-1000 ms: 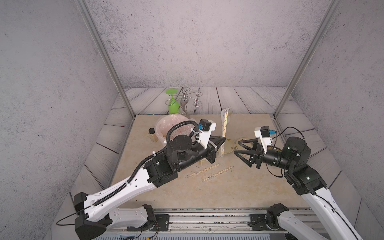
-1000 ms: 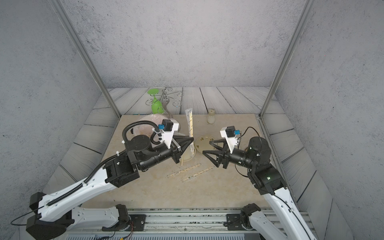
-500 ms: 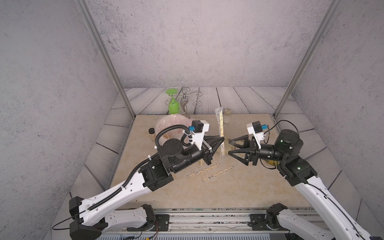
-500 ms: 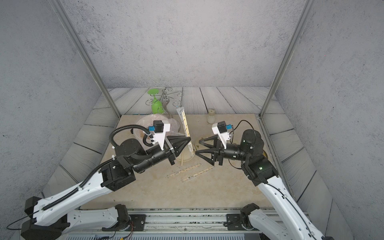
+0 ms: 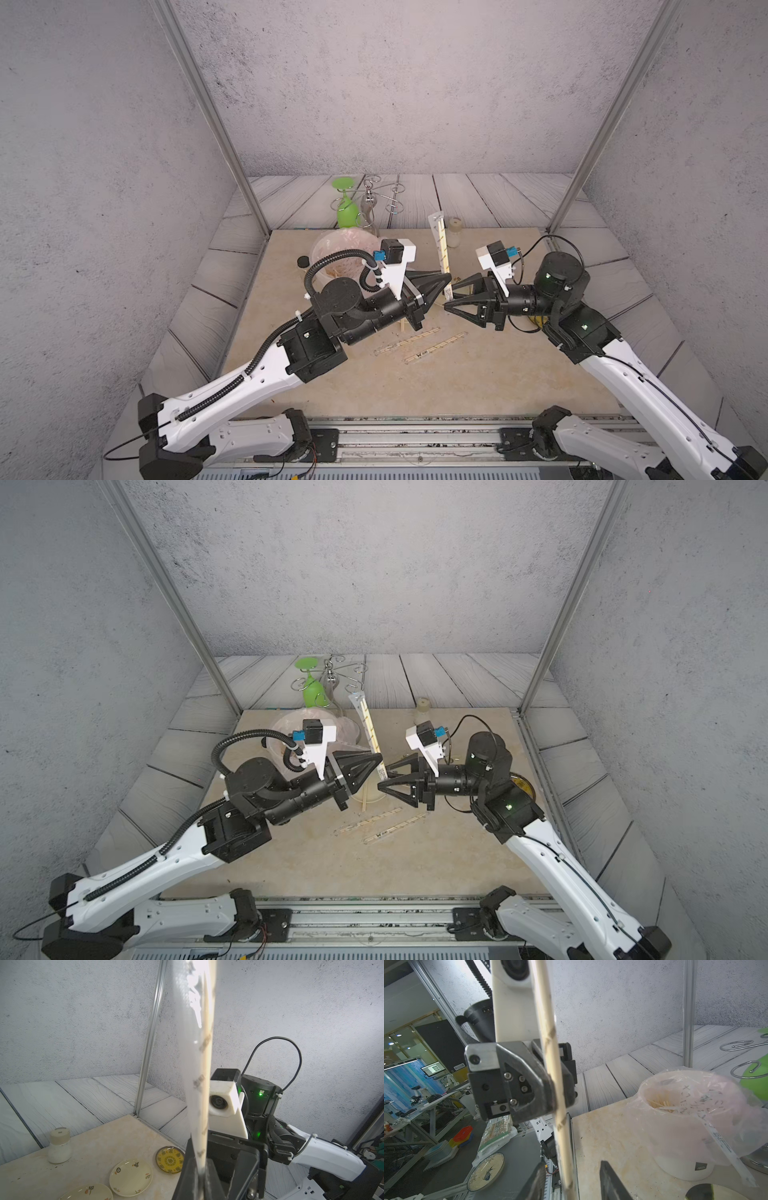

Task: Remove the packaging of disposable chopsticks
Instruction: Pick up the disposable chopsticks from the center of the board.

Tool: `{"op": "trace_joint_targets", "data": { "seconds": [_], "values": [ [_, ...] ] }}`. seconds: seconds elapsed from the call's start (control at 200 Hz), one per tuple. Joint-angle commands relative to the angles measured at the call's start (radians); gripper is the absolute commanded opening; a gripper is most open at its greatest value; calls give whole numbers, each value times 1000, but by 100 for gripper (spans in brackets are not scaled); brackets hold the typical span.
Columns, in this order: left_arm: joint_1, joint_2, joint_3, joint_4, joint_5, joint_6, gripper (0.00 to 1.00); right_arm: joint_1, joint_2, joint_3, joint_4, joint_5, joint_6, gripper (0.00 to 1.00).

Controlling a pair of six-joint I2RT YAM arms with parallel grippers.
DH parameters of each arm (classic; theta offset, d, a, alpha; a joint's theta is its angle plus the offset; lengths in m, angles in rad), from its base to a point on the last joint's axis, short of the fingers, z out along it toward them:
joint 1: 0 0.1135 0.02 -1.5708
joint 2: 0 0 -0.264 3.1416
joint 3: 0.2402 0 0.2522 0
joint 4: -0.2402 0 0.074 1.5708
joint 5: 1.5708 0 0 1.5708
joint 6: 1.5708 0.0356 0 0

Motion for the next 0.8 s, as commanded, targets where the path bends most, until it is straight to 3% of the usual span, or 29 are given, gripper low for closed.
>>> {"op": "trace_joint_targets", "data": {
  "seconds": [0.0,0.065,0.19,0.295,0.36,0.611,0.636,0.671,0.701,0.746,0.796],
  "values": [
    [5,-20,-16,38,9,-16,0,19,6,24,6,2,-23,38],
    [6,-25,-23,38,0,-22,0,27,10,24,6,4,-26,30],
    [6,-33,-33,41,-20,-27,0,37,16,30,3,8,-28,27],
    [6,-33,-31,44,-24,-36,0,41,21,40,-18,46,-31,5],
    [6,-33,-33,55,-25,-46,0,41,18,43,-27,67,-27,0],
    [6,-45,-26,40,-25,-51,0,42,-23,-9,17,111,31,0],
    [6,-47,-21,27,-21,-43,11,42,-26,-15,23,111,38,0],
    [6,-51,-14,15,-18,-30,41,41,-27,-18,25,104,43,0],
    [6,-55,-9,3,-20,-19,56,42,-25,-18,23,93,45,0],
    [7,-60,1,-20,-27,-11,65,42,-20,-16,24,62,44,0],
    [11,-62,23,-54,-29,-7,67,42,-12,-11,23,10,40,0]
  ]
}}
